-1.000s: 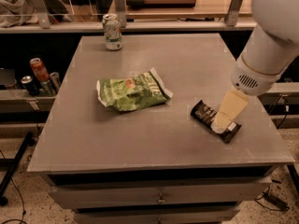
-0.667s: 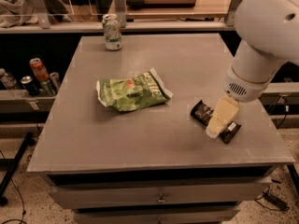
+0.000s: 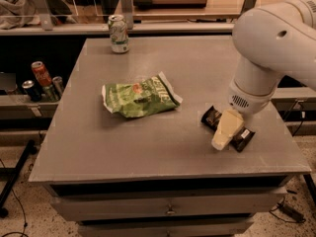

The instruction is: Pick rxbar chocolate

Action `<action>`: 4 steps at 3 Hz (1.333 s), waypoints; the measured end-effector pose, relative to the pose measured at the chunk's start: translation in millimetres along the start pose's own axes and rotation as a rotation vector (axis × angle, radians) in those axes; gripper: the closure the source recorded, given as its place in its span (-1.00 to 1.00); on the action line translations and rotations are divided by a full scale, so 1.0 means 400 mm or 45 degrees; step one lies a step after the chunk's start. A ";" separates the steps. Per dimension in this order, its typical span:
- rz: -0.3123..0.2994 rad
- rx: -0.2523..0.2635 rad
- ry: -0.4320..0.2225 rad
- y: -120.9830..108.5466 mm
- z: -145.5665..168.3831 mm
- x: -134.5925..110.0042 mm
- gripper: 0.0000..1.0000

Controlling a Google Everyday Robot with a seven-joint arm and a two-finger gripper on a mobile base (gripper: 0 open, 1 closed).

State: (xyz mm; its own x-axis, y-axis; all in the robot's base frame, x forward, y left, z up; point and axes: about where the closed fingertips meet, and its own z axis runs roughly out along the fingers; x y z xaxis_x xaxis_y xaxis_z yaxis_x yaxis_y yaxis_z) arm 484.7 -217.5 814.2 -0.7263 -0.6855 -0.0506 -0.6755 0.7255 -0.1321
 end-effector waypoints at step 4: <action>0.001 0.000 0.007 -0.006 -0.047 -0.006 1.00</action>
Offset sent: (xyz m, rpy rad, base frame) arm 0.0092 0.0036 0.0034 -0.0367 0.0062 -0.0056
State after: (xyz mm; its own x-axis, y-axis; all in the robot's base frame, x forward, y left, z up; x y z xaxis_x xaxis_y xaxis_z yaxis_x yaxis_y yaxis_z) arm 485.8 -216.5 833.3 -0.7274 -0.6847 -0.0454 -0.6750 0.7259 -0.1323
